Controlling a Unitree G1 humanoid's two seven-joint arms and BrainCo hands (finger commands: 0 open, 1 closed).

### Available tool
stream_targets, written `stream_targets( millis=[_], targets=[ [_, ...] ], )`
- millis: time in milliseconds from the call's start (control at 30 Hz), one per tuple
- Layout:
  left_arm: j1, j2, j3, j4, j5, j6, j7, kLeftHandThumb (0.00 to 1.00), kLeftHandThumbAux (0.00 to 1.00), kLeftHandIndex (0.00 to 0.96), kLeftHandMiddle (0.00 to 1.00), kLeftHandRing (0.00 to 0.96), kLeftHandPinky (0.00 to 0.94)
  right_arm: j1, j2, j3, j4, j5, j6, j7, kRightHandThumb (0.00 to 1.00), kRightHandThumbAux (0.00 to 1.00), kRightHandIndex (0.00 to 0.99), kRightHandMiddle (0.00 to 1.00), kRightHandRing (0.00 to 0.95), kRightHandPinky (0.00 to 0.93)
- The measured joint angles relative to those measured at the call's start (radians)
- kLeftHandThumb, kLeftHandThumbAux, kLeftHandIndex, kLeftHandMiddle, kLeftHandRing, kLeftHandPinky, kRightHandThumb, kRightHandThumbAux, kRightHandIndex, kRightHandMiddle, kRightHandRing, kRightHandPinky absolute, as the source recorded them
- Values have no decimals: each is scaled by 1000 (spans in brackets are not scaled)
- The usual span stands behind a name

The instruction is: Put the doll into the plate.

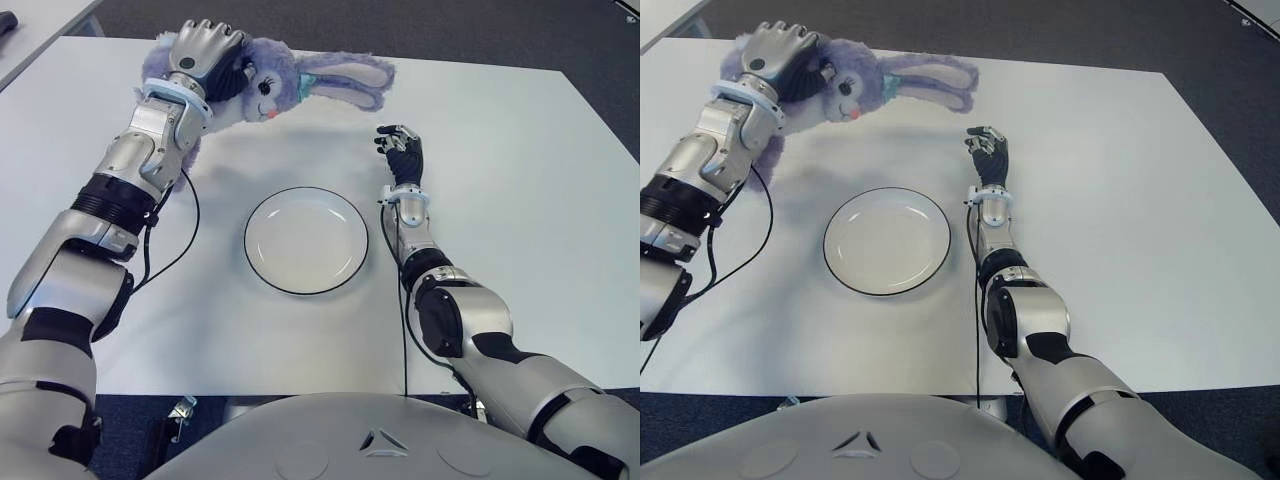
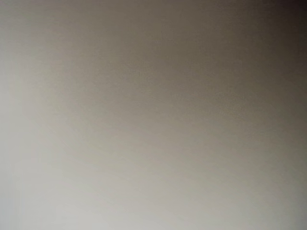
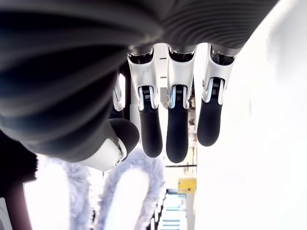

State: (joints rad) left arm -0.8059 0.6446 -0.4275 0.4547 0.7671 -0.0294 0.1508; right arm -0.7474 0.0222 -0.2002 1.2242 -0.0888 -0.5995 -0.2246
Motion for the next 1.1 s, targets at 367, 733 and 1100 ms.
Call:
stream_targets(
  millis=[367, 733, 1100],
  targets=[
    [49, 3, 29, -158, 3, 21, -80, 747, 694, 442, 816, 815, 803, 0, 2, 0, 0, 0, 3, 2, 723, 730, 416, 358, 420, 364],
    [109, 3, 58, -296, 3, 41, -146, 747, 694, 442, 826, 825, 825, 0, 2, 0, 0, 0, 3, 3, 723, 730, 416, 350, 407, 335],
    [140, 3, 65, -399, 41, 63, -176, 749, 694, 443, 819, 816, 758, 0, 1, 0, 0, 0, 3, 3, 722, 730, 415, 352, 415, 371]
  ],
)
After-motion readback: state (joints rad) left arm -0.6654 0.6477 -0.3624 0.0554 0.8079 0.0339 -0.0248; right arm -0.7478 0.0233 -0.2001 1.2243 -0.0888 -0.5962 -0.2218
